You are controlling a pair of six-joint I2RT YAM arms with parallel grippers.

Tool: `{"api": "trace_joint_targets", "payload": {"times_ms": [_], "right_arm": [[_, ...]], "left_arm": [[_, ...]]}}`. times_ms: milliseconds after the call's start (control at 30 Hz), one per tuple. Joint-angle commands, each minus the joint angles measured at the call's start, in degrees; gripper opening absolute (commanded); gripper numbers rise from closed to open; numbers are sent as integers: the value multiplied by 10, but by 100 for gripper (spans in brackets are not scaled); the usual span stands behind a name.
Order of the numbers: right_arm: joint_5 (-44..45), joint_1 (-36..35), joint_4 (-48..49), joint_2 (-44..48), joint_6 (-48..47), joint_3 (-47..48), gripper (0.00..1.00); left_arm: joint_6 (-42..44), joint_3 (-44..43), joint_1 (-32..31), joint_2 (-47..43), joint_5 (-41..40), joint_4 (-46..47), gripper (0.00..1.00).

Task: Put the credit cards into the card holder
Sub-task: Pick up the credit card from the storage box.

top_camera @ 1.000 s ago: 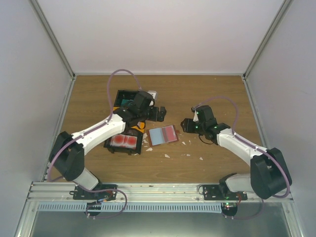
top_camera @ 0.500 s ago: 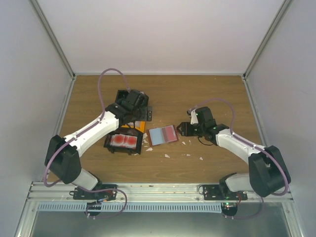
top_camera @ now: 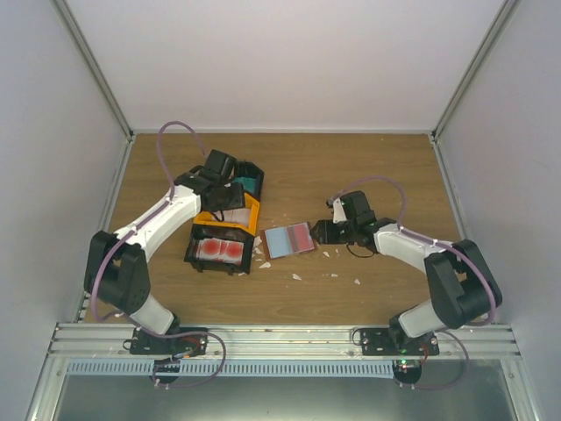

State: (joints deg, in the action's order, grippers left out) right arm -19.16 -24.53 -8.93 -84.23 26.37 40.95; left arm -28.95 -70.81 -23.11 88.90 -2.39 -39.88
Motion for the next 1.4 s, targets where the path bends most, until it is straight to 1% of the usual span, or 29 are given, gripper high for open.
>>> {"api": "trace_joint_targets", "payload": {"times_ms": [0,67,233,400,567,700,800,867,1000,1100,1367], "right_arm": [[3,-3,21,-30,-3,16,55],[5,-4,25,-48,-5,25,55],[16,-10,19,-85,-7,65,55],[18,-36,18,-94,-17,121,55],[0,-71,37,-140,-7,170,55],[-18,-95,62,-187,2,216,56],[-24,-111,56,-233,1,261,55],[-31,-117,54,-259,0,285,53],[-42,-126,53,-300,-7,317,44],[-52,-129,47,-327,-13,335,41],[-86,-133,47,-363,-26,352,39]], "left_arm": [[15,-9,24,42,23,-17,60],[23,-9,37,58,47,-15,61],[41,-8,63,100,95,6,68],[46,-6,81,135,129,28,67],[37,-6,95,161,136,35,68],[22,-6,98,180,171,48,70],[18,1,98,185,192,59,69],[19,6,98,186,205,64,67],[20,10,98,188,223,69,61],[21,11,98,193,241,75,58],[22,11,97,187,294,88,57]]}}
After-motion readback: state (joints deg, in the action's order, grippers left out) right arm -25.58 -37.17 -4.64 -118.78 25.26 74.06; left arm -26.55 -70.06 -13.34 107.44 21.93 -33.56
